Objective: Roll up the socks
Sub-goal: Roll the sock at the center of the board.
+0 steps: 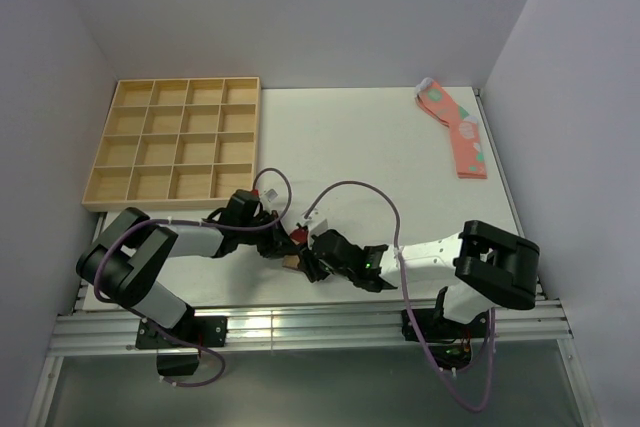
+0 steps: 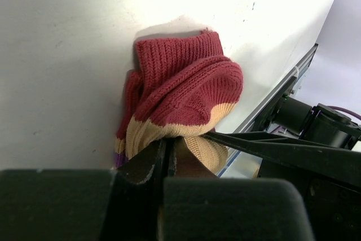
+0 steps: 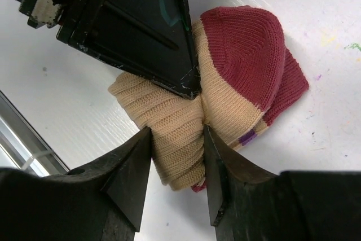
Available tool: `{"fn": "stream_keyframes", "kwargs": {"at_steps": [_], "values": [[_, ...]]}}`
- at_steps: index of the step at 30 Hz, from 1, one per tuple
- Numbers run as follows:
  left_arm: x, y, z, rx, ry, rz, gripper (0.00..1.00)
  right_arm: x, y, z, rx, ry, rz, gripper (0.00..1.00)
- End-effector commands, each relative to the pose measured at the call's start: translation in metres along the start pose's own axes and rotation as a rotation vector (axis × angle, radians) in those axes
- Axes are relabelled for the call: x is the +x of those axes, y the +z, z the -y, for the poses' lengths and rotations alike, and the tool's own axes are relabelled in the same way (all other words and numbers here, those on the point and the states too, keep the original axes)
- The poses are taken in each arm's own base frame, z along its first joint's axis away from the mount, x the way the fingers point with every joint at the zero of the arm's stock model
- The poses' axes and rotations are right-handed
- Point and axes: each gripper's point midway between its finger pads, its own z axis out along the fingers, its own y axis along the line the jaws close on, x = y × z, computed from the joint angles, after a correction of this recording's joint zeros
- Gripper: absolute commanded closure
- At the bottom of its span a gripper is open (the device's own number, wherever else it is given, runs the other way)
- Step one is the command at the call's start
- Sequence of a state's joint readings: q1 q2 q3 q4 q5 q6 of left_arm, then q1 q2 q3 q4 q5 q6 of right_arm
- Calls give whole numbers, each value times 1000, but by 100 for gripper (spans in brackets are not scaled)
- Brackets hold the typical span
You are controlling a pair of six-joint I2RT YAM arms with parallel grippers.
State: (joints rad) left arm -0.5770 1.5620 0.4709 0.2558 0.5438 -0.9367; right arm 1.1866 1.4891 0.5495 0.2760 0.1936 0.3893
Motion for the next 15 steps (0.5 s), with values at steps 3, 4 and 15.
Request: {"fn": "stream_keyframes", "kwargs": {"at_steps": [3, 4, 15], "values": [[18, -5, -99, -368, -55, 41, 100, 44, 3, 14, 16, 91, -115, 59], [22, -6, -102, -373, -73, 44, 100, 44, 4, 11, -8, 105, -117, 62], [35, -19, -113, -354, -144, 117, 100, 30, 6, 19, -77, 180, -120, 67]]}}
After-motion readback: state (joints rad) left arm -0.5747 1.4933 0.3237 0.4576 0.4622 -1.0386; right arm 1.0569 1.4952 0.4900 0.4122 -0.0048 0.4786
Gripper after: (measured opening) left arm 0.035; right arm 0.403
